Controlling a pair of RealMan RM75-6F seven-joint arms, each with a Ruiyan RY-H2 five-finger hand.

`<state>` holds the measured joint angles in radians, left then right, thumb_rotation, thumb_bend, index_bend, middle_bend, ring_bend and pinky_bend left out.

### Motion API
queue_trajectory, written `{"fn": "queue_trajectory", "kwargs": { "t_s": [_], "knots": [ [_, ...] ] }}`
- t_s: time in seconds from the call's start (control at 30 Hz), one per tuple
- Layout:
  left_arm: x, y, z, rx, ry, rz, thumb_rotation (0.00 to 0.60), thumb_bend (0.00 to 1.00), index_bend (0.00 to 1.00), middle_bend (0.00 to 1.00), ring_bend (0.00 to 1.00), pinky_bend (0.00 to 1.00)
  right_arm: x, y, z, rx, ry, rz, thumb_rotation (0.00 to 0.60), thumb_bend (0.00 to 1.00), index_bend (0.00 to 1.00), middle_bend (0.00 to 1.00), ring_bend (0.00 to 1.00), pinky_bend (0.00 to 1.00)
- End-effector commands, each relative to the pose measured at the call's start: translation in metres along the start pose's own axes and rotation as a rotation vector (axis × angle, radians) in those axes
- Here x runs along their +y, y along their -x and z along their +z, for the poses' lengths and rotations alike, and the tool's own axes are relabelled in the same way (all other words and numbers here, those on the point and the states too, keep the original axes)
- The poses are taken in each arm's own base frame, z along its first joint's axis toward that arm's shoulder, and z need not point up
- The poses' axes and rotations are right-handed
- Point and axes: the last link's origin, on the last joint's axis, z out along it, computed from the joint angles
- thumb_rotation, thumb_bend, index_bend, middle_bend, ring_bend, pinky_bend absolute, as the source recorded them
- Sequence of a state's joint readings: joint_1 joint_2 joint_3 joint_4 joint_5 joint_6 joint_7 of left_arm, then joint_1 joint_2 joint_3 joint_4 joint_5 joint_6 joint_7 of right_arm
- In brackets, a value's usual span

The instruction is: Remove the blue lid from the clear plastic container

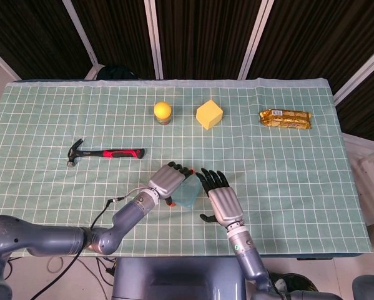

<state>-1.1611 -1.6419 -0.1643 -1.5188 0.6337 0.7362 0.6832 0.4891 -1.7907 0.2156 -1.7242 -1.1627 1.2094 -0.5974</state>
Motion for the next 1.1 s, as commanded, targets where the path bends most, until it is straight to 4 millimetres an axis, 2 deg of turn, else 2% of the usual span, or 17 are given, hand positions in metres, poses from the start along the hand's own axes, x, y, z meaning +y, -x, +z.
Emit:
{"fn": "queue_trajectory", "kwargs": {
  "t_s": [0.03,0.33,0.63,1.1],
  "knots": [
    [0.002,0.0,-0.001,0.001,0.006,0.003,0.6,0.17,0.16,0.27,0.29,0.39,-0.003,0.003,0.002,0.008,0.007,0.008,0.6,0.2,0.0,0.0,0.0,0.0],
    [0.004,0.004,-0.002,-0.014,0.008,-0.004,0.6,0.17,0.15,0.26,0.29,0.39,-0.007,0.005,0.003,0.012,0.025,0.084,0.6,0.2,0.0,0.0,0.0,0.0],
    [0.003,0.016,-0.001,-0.044,0.0,-0.02,0.6,0.17,0.15,0.26,0.29,0.39,-0.007,0.008,0.002,0.009,0.03,0.085,0.6,0.2,0.0,0.0,0.0,0.0],
    [0.007,0.016,0.0,-0.047,0.008,-0.055,0.6,0.17,0.14,0.26,0.29,0.39,-0.015,0.021,-0.001,-0.028,0.028,0.109,0.6,0.2,0.0,0.0,0.0,0.0]
  ]
}}
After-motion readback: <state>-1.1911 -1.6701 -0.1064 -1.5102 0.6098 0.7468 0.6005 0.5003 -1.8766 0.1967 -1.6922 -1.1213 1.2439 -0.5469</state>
